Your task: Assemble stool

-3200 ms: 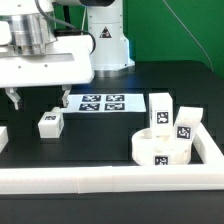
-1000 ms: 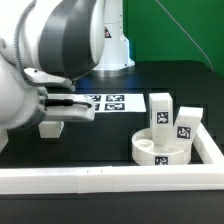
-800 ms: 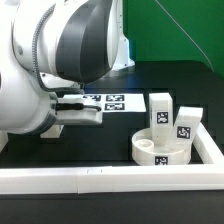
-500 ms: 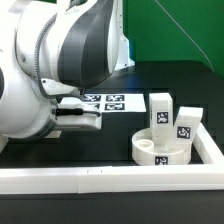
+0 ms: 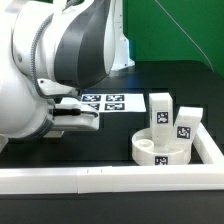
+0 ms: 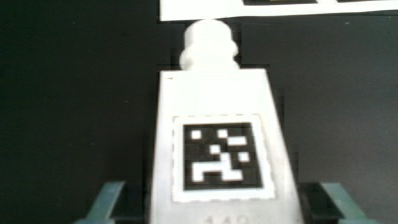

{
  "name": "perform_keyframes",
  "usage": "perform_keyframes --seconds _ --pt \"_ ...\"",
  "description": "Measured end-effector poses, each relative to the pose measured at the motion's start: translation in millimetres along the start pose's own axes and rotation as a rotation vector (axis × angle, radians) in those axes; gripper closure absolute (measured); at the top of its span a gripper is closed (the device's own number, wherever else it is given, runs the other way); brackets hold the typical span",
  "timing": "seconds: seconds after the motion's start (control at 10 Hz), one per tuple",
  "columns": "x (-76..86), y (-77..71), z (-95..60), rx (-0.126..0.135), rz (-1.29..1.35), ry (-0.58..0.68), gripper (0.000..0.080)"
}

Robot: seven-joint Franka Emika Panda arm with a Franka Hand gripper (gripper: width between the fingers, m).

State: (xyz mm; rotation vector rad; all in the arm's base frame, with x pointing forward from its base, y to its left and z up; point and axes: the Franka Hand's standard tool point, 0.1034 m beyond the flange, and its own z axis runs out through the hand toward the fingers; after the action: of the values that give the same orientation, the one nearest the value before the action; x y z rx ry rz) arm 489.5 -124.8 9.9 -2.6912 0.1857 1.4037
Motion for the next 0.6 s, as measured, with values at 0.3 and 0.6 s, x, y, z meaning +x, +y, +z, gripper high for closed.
perform_keyframes --seconds 0.3,0.6 --pt "-9.4 -6.6 -11.9 0.009 0.002 0.005 0.0465" --pt "-43.1 -36.6 -56.9 0.055 0.062 0.023 0.0464"
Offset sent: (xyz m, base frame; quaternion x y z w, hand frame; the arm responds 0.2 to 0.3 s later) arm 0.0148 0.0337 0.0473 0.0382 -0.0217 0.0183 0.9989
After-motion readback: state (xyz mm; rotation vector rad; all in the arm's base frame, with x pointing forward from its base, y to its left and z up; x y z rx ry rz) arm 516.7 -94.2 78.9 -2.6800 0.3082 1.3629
